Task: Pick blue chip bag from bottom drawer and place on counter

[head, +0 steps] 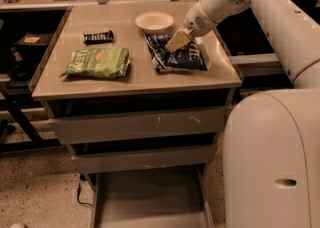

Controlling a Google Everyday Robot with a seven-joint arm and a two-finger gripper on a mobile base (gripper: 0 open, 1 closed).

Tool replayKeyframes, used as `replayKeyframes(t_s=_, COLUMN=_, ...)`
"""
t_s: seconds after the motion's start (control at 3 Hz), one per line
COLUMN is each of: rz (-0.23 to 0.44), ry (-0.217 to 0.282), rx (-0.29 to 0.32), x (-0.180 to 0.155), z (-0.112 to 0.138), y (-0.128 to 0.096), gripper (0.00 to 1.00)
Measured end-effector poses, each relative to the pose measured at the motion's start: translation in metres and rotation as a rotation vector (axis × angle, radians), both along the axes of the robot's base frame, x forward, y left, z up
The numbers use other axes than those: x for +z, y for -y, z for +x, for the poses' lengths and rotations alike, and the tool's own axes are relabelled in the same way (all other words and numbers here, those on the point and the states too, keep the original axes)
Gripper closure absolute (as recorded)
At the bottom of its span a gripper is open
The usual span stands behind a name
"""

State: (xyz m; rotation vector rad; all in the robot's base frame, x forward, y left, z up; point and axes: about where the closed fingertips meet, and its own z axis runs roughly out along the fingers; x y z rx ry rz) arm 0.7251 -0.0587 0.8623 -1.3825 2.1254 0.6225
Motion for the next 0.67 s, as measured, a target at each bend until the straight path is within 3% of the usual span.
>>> replayKeyframes(t_s=0.67, rz=0.0, ry=0.0, rx=0.0, x=-0.0003, z=0.0001, y=-0.0003, gripper=0.58)
